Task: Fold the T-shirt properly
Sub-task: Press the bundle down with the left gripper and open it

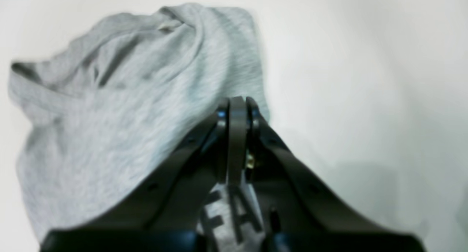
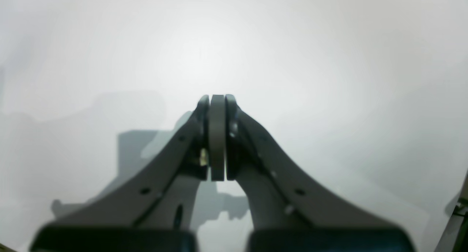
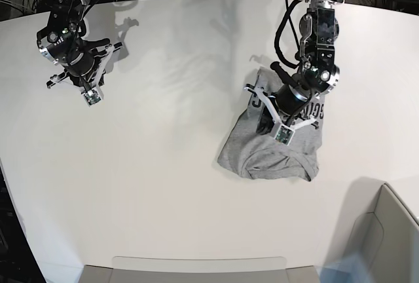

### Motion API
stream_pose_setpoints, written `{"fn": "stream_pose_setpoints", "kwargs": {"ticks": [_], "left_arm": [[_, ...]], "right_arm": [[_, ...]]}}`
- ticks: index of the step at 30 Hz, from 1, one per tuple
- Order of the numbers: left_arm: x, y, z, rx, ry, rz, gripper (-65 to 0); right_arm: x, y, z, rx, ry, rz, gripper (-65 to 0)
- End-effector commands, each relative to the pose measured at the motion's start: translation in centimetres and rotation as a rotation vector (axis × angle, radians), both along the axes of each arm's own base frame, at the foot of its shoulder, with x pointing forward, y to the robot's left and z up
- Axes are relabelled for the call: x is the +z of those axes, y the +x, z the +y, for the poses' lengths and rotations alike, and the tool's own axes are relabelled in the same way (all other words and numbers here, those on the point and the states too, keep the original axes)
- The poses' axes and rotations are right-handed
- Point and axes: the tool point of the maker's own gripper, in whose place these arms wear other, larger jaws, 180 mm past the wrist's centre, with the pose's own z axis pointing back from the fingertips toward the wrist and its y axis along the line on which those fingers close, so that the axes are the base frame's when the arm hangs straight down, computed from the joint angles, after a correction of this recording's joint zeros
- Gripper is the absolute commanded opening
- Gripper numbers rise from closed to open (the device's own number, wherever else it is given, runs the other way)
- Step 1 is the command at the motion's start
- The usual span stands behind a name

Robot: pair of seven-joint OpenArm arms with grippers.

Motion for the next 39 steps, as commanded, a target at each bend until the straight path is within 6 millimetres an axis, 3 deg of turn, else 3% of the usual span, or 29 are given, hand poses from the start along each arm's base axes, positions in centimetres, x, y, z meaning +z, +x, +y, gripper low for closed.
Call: {"fn": "stream_pose_setpoints", "kwargs": {"ticks": [1,7,10,14,17,21,26,30,33,34,39], "left_arm": [[1.2,1.0,0.7,0.024,-0.030,-0.058,-65.0],[-4.5,0.3,2.5,0.081,-0.052,0.079,-65.0],[-6.5,-0.2,6.1,0.164,-0.042,0.136,-65.0],[-7.8,-1.2,12.2,0.314,-0.049,0.147,-65.0],[-8.8,-2.0,15.4,0.338,-0.001,0.179,-65.0],[-9.0,-2.4,16.6,0.353,0.011,0.185,-65.0],[-5.8,-0.9,16.7,0.348,0.022,0.085,-65.0],[-0.8,-0.3,17.3,0.444,-0.035,-0.073,-65.0],[3.8,-0.3,17.8,0.515,-0.063,-0.209,-65.0],[5.1,-0.7,18.0,0.535,-0.065,-0.245,-65.0],[7.4,-4.5,18.4,0.566,-0.003,-0.296,-65.0]], "right_arm": [[0.8,0.4,0.0,0.014,-0.002,-0.033,-65.0],[0.6,0.1,0.0,0.014,-0.002,-0.024,-65.0],[0.5,-0.1,0.0,0.014,-0.002,-0.021,-65.0],[0.5,-0.1,0.0,0.013,-0.003,-0.018,-65.0],[0.5,-0.2,0.0,0.013,-0.003,-0.017,-65.0],[0.4,-0.1,0.2,0.018,0.002,-0.018,-65.0],[1.6,1.0,2.1,0.025,0.062,-0.090,-65.0],[3.8,2.6,5.5,0.115,0.176,-0.252,-65.0],[5.1,2.6,7.0,0.165,0.242,-0.348,-65.0],[5.6,2.4,7.4,0.173,0.253,-0.372,-65.0],[6.3,0.7,8.2,0.136,0.286,-0.392,-65.0]]}}
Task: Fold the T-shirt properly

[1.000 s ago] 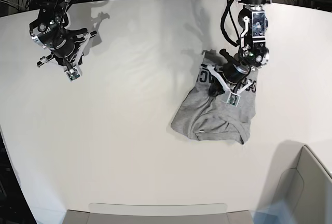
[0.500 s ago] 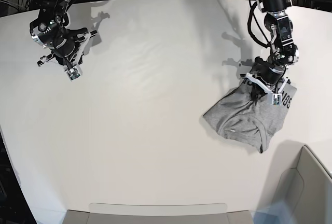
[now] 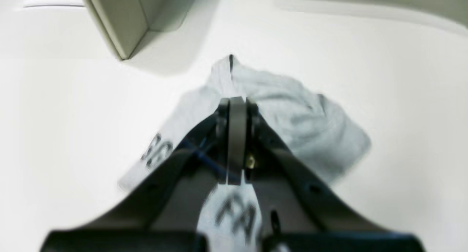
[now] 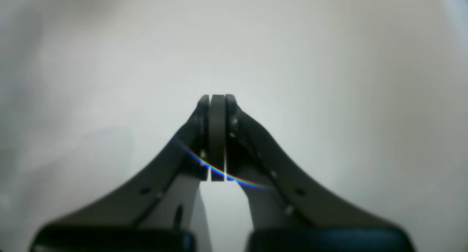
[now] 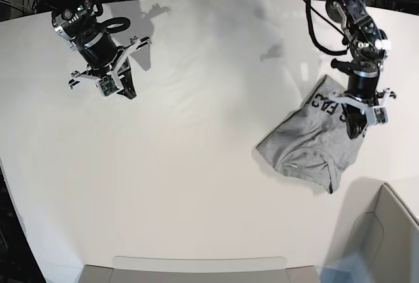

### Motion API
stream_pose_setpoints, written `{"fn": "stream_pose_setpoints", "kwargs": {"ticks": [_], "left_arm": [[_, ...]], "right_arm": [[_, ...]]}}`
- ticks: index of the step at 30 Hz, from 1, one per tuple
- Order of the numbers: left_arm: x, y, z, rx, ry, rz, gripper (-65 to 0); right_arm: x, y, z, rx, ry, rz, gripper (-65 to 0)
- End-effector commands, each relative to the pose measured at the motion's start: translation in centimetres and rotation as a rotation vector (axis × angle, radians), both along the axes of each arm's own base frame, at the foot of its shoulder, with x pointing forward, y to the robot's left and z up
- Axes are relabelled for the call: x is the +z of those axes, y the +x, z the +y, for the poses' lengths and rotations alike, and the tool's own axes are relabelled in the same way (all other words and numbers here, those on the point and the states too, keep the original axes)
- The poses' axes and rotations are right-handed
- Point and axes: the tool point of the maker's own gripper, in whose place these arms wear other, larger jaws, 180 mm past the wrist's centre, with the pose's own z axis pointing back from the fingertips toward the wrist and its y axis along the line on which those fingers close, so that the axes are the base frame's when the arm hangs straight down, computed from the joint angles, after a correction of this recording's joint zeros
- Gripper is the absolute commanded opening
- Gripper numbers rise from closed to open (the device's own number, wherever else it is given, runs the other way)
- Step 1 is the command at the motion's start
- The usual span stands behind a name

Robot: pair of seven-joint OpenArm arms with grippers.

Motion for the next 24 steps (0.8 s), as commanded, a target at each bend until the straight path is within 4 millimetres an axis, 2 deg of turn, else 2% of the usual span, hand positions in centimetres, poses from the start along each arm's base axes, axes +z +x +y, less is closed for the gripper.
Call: {"fn": "stream_pose_setpoints", "kwargs": {"ticks": [1,5,11,16,24], "left_arm": [[1.4,-0.6,0.3,0.009,0.029,-0.035,-65.0],[1.5,-3.7,-1.1,-0.002,0.052,-0.040,-65.0],[-1.0,-8.2,-1.1,0.003,0.060,0.049,-65.0],[-3.6,-12.0,-1.5,0.008,0.043,0.165,-65.0],[-6.3,-18.0,-1.6,0.016,0.033,0.332,-65.0]], "right_arm": [[0.3,-0.6,-0.1,0.003,0.006,-0.010,-65.0],[-1.5,-3.0,-1.1,-0.033,0.000,0.065,-65.0],[-3.7,-6.7,-2.8,-0.087,-0.019,0.172,-65.0],[-5.1,-9.8,-3.3,-0.118,-0.017,0.257,-65.0],[-6.9,-15.3,-4.4,-0.195,-0.016,0.397,-65.0]]}}
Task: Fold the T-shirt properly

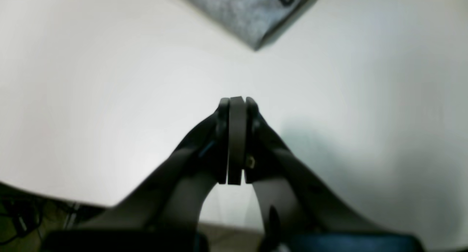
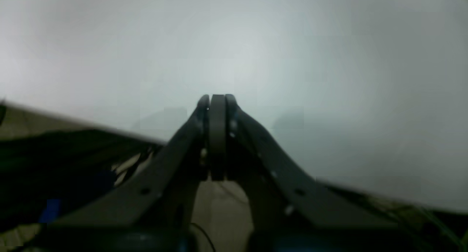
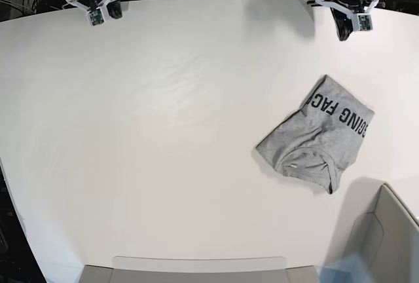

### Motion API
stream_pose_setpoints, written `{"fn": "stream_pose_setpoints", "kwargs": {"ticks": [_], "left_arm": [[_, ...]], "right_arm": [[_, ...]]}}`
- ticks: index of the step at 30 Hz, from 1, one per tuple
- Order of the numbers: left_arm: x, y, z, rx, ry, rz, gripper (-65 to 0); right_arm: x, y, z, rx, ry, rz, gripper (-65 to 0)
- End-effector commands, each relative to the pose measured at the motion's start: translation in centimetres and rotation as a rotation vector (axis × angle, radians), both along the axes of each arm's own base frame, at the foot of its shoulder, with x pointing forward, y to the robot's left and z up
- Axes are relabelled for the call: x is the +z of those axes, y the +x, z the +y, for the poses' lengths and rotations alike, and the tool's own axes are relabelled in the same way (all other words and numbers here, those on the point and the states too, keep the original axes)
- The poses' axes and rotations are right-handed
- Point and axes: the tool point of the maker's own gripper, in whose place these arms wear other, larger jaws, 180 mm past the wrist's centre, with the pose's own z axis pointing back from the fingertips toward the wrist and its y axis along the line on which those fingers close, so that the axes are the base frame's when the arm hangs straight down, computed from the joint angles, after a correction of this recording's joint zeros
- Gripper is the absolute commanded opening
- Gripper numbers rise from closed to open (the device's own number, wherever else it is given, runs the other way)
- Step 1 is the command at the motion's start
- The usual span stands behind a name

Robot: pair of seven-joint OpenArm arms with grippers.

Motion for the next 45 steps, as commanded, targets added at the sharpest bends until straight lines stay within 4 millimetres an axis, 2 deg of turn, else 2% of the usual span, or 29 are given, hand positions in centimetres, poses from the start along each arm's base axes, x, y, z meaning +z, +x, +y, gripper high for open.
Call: {"fn": "stream_pose_setpoints", "kwargs": {"ticks": [1,7,11,15,17,22,28,30,33,39,43,45], "left_arm": [[0.8,-0.5,0.2,-0.005,0.016,-0.014,-65.0],[-0.3,-4.5,0.1,-0.004,0.015,0.096,-65.0],[-1.5,-7.6,-0.6,0.033,-0.021,0.166,-65.0],[-2.3,-11.1,-1.9,0.067,-0.064,0.247,-65.0],[-3.8,-13.2,-2.7,0.080,-0.110,0.304,-65.0],[-6.8,-17.2,-2.8,0.155,-0.157,0.317,-65.0],[-10.9,-23.5,-3.9,0.277,-0.226,0.366,-65.0],[-12.3,-23.8,-4.3,0.309,-0.249,0.354,-65.0],[-14.7,-25.3,-4.8,0.325,-0.269,0.388,-65.0],[-20.2,-27.9,-8.7,0.354,-0.343,0.500,-65.0],[-23.6,-28.0,-9.1,0.395,-0.395,0.559,-65.0],[-24.8,-27.8,-8.4,0.420,-0.418,0.581,-65.0]], "right_arm": [[0.4,-0.9,0.1,0.014,0.006,0.004,-65.0],[-0.3,-4.8,0.1,0.011,0.010,0.103,-65.0],[-0.4,-5.9,-0.8,-0.006,-0.013,0.132,-65.0],[-1.5,-7.2,-1.5,-0.020,-0.023,0.181,-65.0],[-2.5,-8.5,-2.3,-0.023,-0.054,0.232,-65.0],[-5.8,-10.6,-2.5,-0.076,0.004,0.255,-65.0],[-9.5,-11.7,-5.1,-0.217,0.032,0.217,-65.0],[-10.9,-12.2,-6.1,-0.257,0.024,0.232,-65.0],[-13.0,-12.8,-6.8,-0.310,0.034,0.240,-65.0],[-16.7,-13.7,-8.7,-0.408,0.054,0.231,-65.0],[-19.5,-14.6,-9.0,-0.457,0.094,0.301,-65.0],[-20.6,-15.0,-9.4,-0.480,0.118,0.338,-65.0]]}}
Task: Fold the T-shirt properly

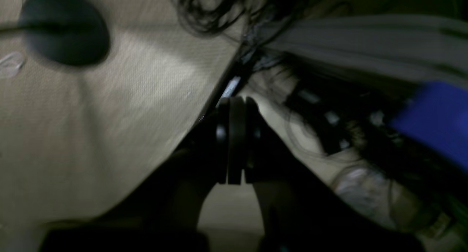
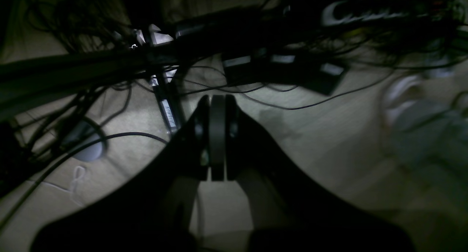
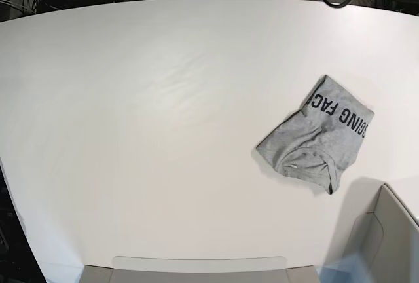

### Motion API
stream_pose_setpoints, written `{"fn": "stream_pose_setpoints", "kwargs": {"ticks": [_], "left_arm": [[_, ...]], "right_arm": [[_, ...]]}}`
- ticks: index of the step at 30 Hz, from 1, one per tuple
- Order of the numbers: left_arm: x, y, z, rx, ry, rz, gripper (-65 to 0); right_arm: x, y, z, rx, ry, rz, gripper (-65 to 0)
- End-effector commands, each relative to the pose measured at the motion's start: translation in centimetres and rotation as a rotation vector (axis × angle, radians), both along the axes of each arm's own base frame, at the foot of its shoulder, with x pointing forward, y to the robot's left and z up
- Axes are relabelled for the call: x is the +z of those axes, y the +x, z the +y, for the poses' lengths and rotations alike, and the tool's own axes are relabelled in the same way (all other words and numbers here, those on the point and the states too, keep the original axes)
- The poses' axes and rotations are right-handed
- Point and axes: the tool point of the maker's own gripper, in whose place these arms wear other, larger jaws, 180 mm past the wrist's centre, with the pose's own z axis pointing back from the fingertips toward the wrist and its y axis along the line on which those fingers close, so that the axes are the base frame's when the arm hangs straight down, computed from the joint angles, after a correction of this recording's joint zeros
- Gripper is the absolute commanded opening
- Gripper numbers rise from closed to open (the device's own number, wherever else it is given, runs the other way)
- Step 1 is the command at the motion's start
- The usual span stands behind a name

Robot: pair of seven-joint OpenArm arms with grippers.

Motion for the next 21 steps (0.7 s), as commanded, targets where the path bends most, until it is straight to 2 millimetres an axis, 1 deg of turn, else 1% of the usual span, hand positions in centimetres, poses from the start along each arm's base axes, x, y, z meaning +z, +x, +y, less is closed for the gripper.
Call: {"fn": "stream_pose_setpoints", "kwargs": {"ticks": [1,3,5,6,7,8,9,11,13,14,15,16,19,21], "left_arm": [[0.0,-0.2,1.3,-0.005,0.013,0.002,-65.0],[-0.2,0.0,1.8,0.023,0.006,0.000,-65.0],[-0.3,1.9,5.0,-0.007,0.084,-0.030,-65.0],[-0.3,2.1,6.4,-0.030,0.129,-0.013,-65.0],[-0.4,2.2,7.5,-0.064,0.161,0.011,-65.0],[-0.5,2.2,8.3,-0.124,0.192,0.050,-65.0],[-0.7,2.0,8.8,-0.194,0.210,0.098,-65.0],[-1.2,1.9,9.2,-0.337,0.243,0.197,-65.0],[-1.4,2.2,9.5,-0.425,0.276,0.252,-64.6],[-1.5,2.7,9.8,-0.463,0.305,0.263,-63.8],[-1.6,3.2,9.6,-0.482,0.316,0.264,-63.2],[-1.8,3.5,9.0,-0.486,0.318,0.265,-62.6],[-2.0,3.7,8.2,-0.488,0.316,0.263,-60.7],[-2.0,4.1,8.0,-0.484,0.316,0.250,-59.6]], "right_arm": [[0.1,-0.7,-0.8,-0.010,0.006,0.010,-65.0],[-0.5,-0.9,-1.4,-0.016,0.031,0.030,-65.0],[-1.1,-1.4,-0.6,0.014,0.078,0.058,-65.0],[-1.4,-1.7,-0.1,0.037,0.109,0.080,-65.0],[-1.8,-2.3,0.2,0.058,0.117,0.110,-65.0],[-2.4,-3.0,0.0,0.088,0.082,0.153,-65.0],[-2.8,-3.4,-0.3,0.126,0.047,0.190,-65.0],[-3.7,-3.9,-0.8,0.220,-0.042,0.255,-65.0],[-4.1,-3.4,-2.1,0.306,-0.166,0.280,-65.0],[-4.1,-2.8,-3.2,0.361,-0.254,0.288,-65.0],[-4.1,-2.1,-4.0,0.393,-0.322,0.288,-65.0],[-3.9,-1.4,-4.7,0.393,-0.388,0.280,-65.0],[-3.7,0.2,-5.2,0.387,-0.505,0.261,-65.0],[-3.6,0.7,-5.4,0.384,-0.536,0.256,-65.0]]}}
